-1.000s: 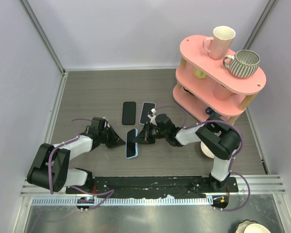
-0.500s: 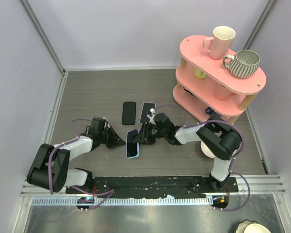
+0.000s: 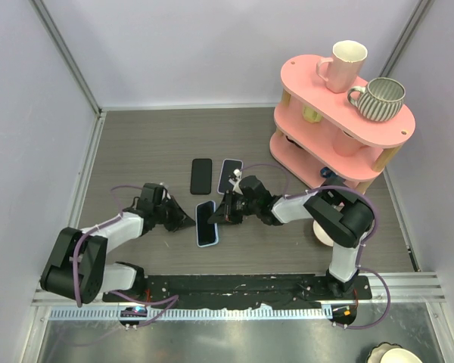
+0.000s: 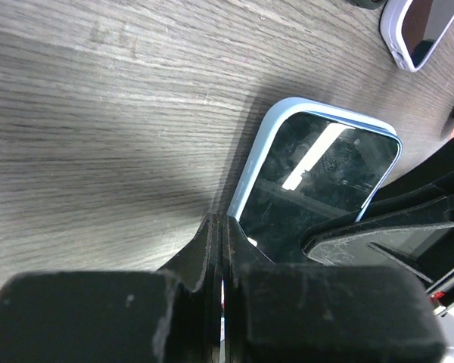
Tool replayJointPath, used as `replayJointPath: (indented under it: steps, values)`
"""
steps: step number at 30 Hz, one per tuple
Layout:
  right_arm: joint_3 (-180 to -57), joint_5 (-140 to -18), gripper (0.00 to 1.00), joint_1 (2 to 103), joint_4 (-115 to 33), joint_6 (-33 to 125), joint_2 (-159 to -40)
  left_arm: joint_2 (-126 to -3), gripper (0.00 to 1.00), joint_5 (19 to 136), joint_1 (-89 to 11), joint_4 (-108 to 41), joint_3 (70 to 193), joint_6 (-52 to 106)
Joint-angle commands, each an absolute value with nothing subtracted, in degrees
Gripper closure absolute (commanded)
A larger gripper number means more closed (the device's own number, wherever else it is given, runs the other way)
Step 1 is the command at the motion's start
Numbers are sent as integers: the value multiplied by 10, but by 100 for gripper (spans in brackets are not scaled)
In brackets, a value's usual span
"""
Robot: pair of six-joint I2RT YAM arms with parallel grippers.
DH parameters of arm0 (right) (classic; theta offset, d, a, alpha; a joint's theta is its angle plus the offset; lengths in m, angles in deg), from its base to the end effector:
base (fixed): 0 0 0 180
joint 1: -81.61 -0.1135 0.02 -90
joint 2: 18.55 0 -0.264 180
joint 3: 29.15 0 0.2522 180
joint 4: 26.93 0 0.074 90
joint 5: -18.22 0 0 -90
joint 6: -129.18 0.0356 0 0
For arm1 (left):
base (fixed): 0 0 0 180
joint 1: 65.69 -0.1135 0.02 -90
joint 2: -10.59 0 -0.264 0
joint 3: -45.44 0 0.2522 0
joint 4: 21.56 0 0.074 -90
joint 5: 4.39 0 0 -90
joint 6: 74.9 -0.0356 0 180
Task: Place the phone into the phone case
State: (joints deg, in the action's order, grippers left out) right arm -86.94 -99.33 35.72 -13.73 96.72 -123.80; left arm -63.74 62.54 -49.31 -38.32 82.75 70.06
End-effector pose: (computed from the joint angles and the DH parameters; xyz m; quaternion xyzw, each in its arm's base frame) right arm 0.2298 0.2608 0.1230 -0.0236 0.8654 0.4868 0.1161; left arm 0.2006 -0.0735 0.1297 -0.2490 0.8995 -0.3320 0.1366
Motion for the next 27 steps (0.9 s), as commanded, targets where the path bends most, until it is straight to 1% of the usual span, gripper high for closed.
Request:
replayJointPath:
  steps: [1, 3, 5, 7, 9, 11, 12, 15, 16, 18, 19, 20, 21, 22, 23, 25, 27]
  values:
    - [-888, -1009, 99, 352, -91, 947, -1209, -603, 93, 599, -490, -430, 877, 675]
    - [-877, -1010, 99, 356, -89, 947, -1181, -587, 84, 606, -494, -482, 911, 642]
    - [-868, -1010, 99, 364, -94, 945, -1145, -553, 80, 623, -496, -518, 934, 600]
    - [-855, -995, 99, 371, -112, 939, -1118, -516, 62, 638, -496, -556, 960, 577]
    - [-840, -986, 99, 384, -116, 938, -1076, -493, 42, 608, -496, -554, 972, 554]
    - [-830, -988, 99, 398, -116, 938, -1050, -470, 36, 583, -496, -548, 976, 549]
    - [-827, -993, 99, 403, -113, 939, -1027, -464, 33, 542, -496, -534, 977, 547]
    - [-818, -1009, 99, 415, -101, 939, -990, -448, 28, 475, -496, -494, 969, 549]
    - [-816, -1010, 99, 416, -93, 938, -965, -443, 28, 438, -496, -483, 966, 551]
    - [-811, -1009, 99, 418, -88, 939, -942, -436, 27, 411, -496, -449, 956, 557]
    - [-812, -1012, 99, 418, -82, 940, -930, -434, 26, 376, -496, -428, 951, 580]
    - [-815, -1018, 99, 418, -78, 942, -926, -432, 26, 353, -496, -399, 944, 600]
    - [-815, -1028, 99, 418, -74, 945, -924, -434, 25, 326, -496, -316, 926, 623]
    - [-814, -1032, 99, 418, -56, 946, -918, -437, 25, 307, -496, -276, 918, 673]
    - [-807, -1036, 99, 418, -41, 961, -916, -443, 25, 285, -496, -246, 911, 689]
    - [-797, -1056, 99, 418, 23, 981, -913, -461, 23, 274, -495, -224, 910, 698]
    - [-789, -1072, 99, 419, 58, 1003, -916, -470, 25, 263, -494, -204, 906, 712]
